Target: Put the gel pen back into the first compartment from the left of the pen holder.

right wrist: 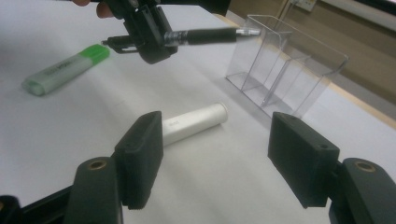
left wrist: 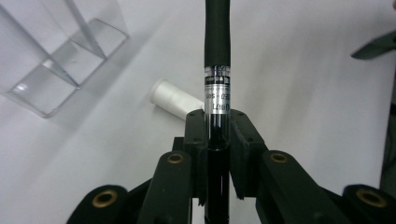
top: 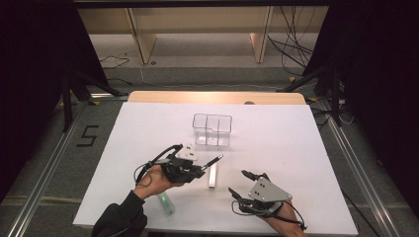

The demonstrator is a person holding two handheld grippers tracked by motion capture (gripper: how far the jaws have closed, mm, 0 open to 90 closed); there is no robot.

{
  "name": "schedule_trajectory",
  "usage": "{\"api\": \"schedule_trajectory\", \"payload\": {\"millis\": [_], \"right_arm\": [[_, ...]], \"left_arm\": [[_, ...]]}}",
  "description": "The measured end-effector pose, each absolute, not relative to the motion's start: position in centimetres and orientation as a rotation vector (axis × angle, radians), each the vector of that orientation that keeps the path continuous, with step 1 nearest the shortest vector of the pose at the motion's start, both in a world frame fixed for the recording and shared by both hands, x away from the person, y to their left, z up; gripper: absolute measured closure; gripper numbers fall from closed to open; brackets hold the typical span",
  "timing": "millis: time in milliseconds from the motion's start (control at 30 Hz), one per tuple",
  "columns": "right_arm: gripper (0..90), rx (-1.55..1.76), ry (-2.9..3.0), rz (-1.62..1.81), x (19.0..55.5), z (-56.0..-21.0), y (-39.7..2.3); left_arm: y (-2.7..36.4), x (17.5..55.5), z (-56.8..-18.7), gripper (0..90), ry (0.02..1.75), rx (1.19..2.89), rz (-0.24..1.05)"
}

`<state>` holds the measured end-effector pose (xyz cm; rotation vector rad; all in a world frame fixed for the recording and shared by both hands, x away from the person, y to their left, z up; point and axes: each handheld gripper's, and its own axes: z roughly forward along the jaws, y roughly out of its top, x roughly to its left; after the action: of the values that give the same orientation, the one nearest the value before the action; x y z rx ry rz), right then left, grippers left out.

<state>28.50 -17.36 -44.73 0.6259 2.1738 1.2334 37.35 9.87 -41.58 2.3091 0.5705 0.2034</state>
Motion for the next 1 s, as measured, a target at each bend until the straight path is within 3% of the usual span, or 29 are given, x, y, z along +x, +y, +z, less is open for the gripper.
{"api": "schedule_trajectory", "payload": {"millis": [500,1000], "right_arm": [[31.4,0.807,2.173,1.316,28.8,-45.1,-18.2],[29.5,0.855,2.17,1.33,28.5,-45.5,-18.2]], "left_arm": [[12.3,38.6,-41.1,79.0,0.801,2.001,0.301],[13.6,39.4,-40.7,79.0,0.902,1.834,0.325]]}}
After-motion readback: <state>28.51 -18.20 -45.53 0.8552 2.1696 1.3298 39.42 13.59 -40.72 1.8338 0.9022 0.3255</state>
